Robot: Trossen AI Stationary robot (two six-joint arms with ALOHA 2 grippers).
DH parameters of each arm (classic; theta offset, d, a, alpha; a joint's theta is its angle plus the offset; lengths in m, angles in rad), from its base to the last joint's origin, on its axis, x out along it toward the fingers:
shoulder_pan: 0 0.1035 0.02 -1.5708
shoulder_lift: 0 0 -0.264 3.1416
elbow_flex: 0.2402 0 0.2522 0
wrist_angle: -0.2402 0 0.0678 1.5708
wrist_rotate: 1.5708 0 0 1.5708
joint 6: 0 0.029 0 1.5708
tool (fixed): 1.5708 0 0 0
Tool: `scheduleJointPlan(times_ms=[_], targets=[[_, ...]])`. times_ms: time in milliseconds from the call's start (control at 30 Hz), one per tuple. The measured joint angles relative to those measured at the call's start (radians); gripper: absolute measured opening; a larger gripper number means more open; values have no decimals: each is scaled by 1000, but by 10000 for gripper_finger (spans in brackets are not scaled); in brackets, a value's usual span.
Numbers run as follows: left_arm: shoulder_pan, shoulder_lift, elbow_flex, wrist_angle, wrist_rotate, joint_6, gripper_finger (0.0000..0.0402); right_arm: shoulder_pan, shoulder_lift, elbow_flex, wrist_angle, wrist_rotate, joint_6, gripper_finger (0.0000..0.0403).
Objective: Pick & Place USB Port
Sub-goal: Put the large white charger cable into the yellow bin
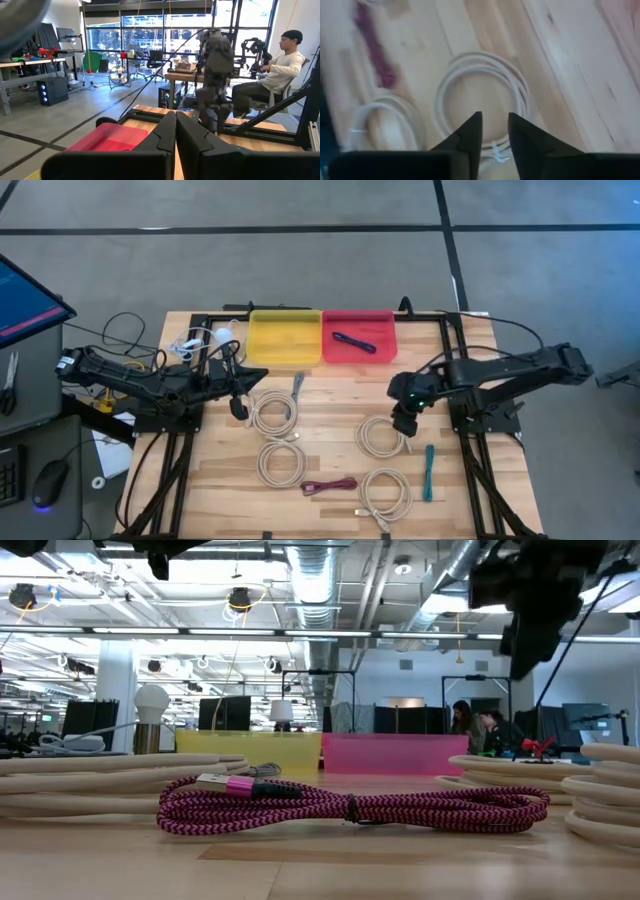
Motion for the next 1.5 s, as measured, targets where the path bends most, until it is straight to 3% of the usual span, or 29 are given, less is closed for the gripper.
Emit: scheduleJointPlan(times_ms=[200,533,767,1233,1367,1500], targets=[[0,0,0,0,0,0,11,-1,134,0,1,82,5,141],[0,0,0,0,0,0,11,6,310,0,1,85,69,212],[0,0,0,0,0,0,11,19,385,0,11,73,69,227],[0,0,0,0,0,0,11,18,498,5,43,95,49,185],[0,0,0,0,0,0,11,18,497,3,56,93,43,149],[0,0,0,-1,0,0,11,16,480,-1,63,95,42,88]])
